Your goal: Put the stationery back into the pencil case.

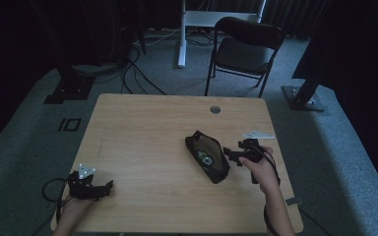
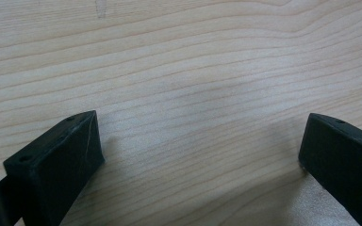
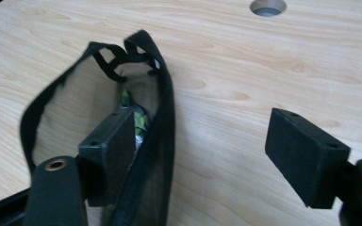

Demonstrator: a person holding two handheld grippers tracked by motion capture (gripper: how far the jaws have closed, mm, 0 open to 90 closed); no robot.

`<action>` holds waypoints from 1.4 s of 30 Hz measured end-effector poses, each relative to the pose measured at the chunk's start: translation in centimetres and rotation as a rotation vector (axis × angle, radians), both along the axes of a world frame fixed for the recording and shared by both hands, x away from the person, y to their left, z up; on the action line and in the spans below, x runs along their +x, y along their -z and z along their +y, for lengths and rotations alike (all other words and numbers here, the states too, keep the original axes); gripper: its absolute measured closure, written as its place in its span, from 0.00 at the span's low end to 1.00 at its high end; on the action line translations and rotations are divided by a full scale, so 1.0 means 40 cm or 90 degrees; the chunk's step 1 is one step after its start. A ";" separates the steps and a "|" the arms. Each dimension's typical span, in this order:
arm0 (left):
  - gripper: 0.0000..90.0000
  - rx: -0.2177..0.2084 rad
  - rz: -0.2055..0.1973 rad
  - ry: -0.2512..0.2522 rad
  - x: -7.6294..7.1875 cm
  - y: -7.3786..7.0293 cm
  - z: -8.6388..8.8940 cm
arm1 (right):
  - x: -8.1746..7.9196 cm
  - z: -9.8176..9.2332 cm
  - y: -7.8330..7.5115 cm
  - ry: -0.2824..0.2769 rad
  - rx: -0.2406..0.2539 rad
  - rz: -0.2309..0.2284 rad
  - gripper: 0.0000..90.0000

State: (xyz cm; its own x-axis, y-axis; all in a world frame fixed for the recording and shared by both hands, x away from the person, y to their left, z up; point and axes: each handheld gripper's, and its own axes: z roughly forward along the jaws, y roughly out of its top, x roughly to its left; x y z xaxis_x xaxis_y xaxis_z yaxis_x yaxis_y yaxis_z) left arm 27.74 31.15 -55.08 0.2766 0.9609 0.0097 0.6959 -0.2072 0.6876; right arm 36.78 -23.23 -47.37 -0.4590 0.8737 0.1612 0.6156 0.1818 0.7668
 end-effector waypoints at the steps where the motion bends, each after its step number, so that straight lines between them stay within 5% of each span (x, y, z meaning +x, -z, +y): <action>1: 0.00 0.000 0.000 0.000 0.000 0.000 0.000 | -0.001 -0.004 0.005 0.002 -0.001 0.000 0.26; 9: 0.00 0.000 0.000 0.000 0.000 0.000 0.000 | -0.012 -0.042 0.047 0.028 0.009 -0.001 0.24; 24: 0.00 0.000 -0.001 0.000 0.000 0.000 0.000 | -0.031 -0.102 0.155 0.064 -0.049 -0.005 0.20; 36: 0.00 0.001 0.000 0.001 0.000 0.000 0.000 | -0.058 -0.095 0.176 0.090 -0.066 -0.028 0.17; 42: 0.00 0.001 0.000 0.001 0.000 0.000 0.000 | -0.068 -0.099 0.185 0.138 -0.070 -0.031 0.17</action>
